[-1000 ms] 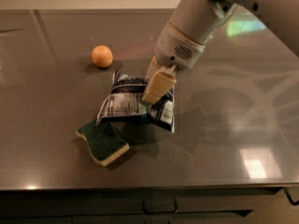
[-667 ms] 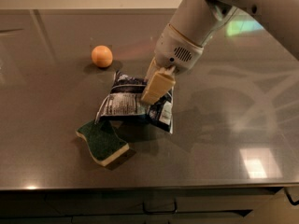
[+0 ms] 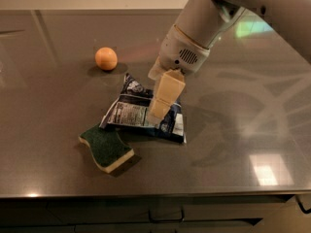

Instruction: Move blue chip bag near sponge

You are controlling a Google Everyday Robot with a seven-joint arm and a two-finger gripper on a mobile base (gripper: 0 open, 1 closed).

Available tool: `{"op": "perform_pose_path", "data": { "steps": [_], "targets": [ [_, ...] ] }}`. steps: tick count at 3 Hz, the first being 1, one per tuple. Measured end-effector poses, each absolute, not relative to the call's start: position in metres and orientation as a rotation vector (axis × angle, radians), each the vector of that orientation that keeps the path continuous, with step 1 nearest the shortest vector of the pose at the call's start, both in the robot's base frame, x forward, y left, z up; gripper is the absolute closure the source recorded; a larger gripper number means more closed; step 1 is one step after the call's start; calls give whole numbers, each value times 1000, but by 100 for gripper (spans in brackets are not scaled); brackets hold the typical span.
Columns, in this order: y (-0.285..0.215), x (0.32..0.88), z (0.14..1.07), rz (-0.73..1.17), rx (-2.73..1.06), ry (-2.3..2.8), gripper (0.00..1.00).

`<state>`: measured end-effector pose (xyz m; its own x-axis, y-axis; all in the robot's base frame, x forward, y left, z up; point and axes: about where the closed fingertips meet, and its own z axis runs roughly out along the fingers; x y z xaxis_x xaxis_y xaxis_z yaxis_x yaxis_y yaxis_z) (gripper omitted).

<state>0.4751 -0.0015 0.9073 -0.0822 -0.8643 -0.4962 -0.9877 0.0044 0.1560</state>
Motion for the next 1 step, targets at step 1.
{"op": "perform_pose_path", "data": {
  "steps": [1],
  "targets": [
    [-1, 475, 907, 687, -1931, 2023, 0]
  ]
}}
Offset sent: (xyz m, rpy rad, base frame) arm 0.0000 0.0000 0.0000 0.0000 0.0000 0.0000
